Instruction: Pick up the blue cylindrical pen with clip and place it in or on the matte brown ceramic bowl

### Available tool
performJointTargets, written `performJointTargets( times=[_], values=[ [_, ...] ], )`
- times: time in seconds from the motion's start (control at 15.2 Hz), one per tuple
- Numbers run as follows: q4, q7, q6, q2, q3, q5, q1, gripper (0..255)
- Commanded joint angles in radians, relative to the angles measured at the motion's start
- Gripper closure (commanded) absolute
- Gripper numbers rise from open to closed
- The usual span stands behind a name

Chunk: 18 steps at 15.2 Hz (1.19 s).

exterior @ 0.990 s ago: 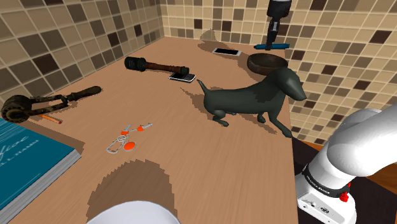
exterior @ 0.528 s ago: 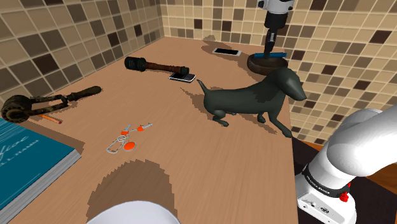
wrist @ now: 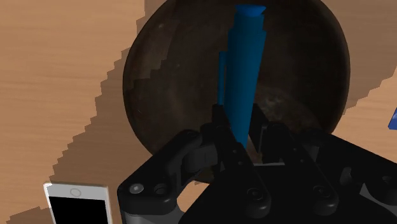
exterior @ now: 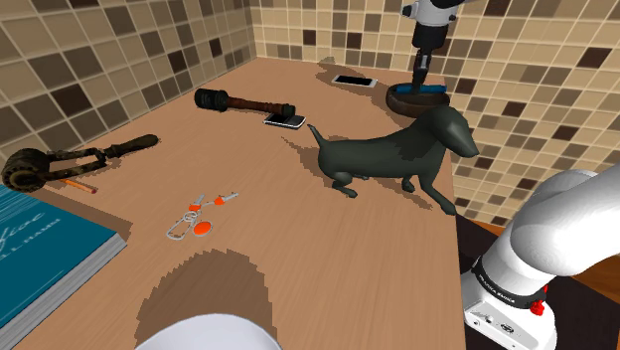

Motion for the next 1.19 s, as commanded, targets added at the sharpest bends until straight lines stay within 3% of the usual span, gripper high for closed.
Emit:
performJointTargets(
  times=[0.0,0.33,0.59,1.12],
  values=[
    [0.0,0.0,0.0,0.0,0.0,0.0,0.0,0],
    [0.0,0.0,0.0,0.0,0.0,0.0,0.0,0],
    [0.135,-0.004,-0.126,0.01,0.013,0.009,0.006,0],
    [0.135,-0.004,-0.126,0.01,0.013,0.009,0.006,0]
  ],
)
